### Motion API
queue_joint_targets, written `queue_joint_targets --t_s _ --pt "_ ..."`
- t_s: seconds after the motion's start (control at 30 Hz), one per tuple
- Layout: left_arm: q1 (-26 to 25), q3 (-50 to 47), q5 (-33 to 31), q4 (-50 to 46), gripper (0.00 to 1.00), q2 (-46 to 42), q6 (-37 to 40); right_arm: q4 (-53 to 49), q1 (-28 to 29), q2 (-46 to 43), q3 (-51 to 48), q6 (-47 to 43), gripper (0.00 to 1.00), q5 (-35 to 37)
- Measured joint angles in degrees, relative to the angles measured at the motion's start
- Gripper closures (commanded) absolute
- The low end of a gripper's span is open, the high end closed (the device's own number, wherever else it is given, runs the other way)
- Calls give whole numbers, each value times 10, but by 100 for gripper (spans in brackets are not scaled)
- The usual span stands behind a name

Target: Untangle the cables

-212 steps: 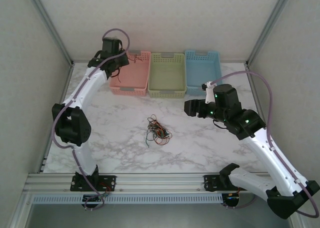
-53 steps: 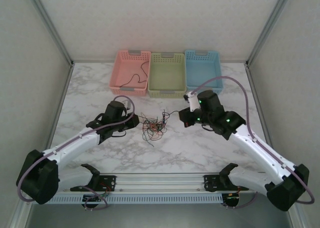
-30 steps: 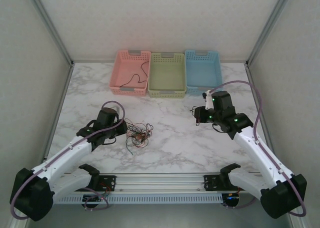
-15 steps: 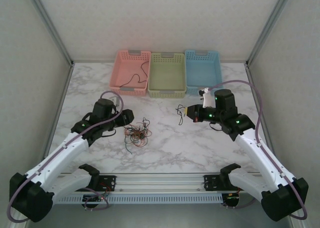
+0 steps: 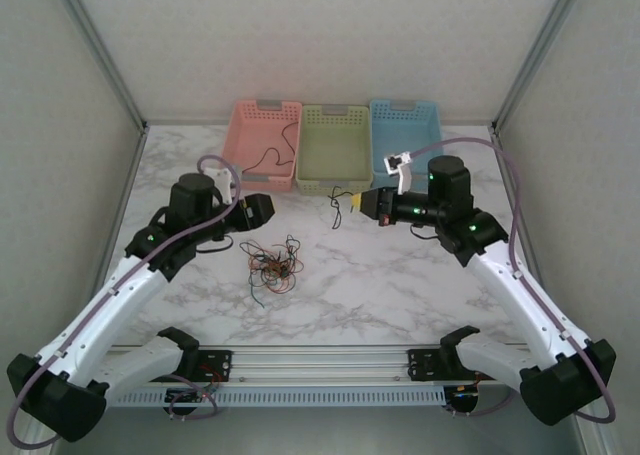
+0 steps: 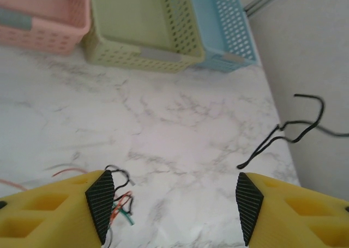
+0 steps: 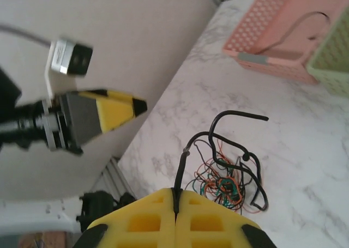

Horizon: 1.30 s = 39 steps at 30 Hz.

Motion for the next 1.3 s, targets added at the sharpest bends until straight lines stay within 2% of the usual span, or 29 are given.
queue_joint_targets --t_s 0.07,0.23,0.37,0.53,0.7,1.0,1.17,1.3 --pt "0 33 12 -5 35 14 0 -12 18 17 10 -91 100 -9" --pt "0 101 49 -29 37 49 0 -33 123 20 -20 -351 100 26" --pt "-2 103 80 -54 39 65 -5 -37 159 17 -35 -493 100 83" --pt "-21 85 114 -69 42 72 -6 -39 197 17 -34 -616 100 150" --pt "-56 71 130 -91 46 81 -4 -60 211 24 -30 -687 100 188" --pt "-97 69 124 -100 53 122 5 -65 215 24 -30 -713 100 203" --pt "-99 69 111 -94 71 148 1 -66 218 24 -30 -713 100 205" --pt "-99 69 108 -78 91 160 -6 -66 220 24 -30 -713 100 207"
